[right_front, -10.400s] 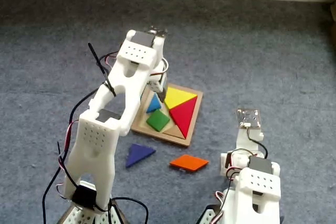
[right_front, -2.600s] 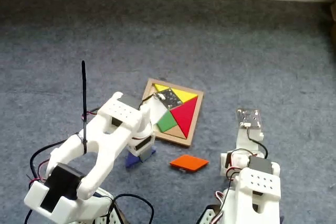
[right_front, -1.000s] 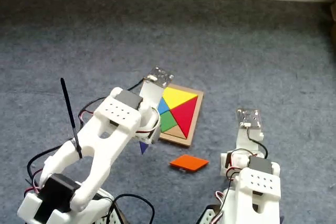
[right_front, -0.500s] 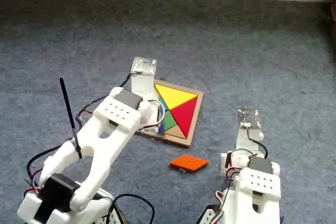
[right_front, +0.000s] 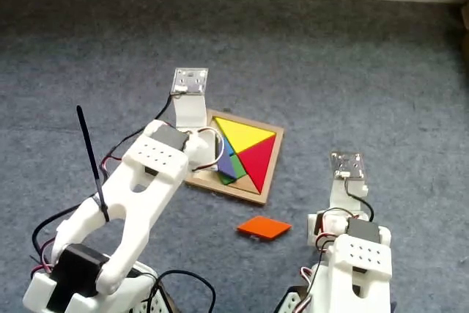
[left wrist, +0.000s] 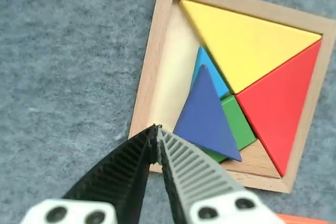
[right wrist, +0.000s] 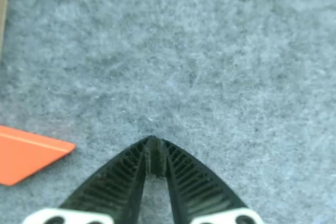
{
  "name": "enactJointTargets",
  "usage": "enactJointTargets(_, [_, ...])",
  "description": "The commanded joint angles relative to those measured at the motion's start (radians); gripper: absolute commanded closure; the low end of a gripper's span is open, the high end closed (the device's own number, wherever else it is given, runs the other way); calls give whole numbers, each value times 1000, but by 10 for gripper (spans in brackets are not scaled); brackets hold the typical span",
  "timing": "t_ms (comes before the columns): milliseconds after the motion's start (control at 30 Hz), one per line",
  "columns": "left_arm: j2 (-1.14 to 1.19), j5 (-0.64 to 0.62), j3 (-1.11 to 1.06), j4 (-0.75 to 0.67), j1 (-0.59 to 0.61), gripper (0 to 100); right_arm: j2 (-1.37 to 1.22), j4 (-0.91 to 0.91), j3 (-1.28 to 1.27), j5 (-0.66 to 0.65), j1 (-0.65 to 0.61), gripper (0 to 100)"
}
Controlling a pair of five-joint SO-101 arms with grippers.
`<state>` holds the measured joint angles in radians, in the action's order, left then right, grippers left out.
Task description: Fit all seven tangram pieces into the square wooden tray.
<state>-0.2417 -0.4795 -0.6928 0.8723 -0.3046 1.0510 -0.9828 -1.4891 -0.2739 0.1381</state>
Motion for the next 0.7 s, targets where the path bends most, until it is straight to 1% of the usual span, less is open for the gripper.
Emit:
enactJointTargets(0, [-33,-11,31,-92,7,974,13,25,-1,-8,27,994])
enactJointTargets(133, [-31,-5,33,-166,2,973,13,25,-1,-8,27,994])
enactJointTargets(300, [-30,-5,33,-170,-68,973,13,25,-1,-8,27,994])
enactJointTargets(467, [-28,-5,35,-173,-73,976,13,25,-1,-8,27,994])
enactJointTargets(533, [1,-5,39,-173,-77,976,13,25,-1,-8,27,994])
enactJointTargets(667, [142,-5,136,-167,-77,976,13,25,-1,-8,27,994])
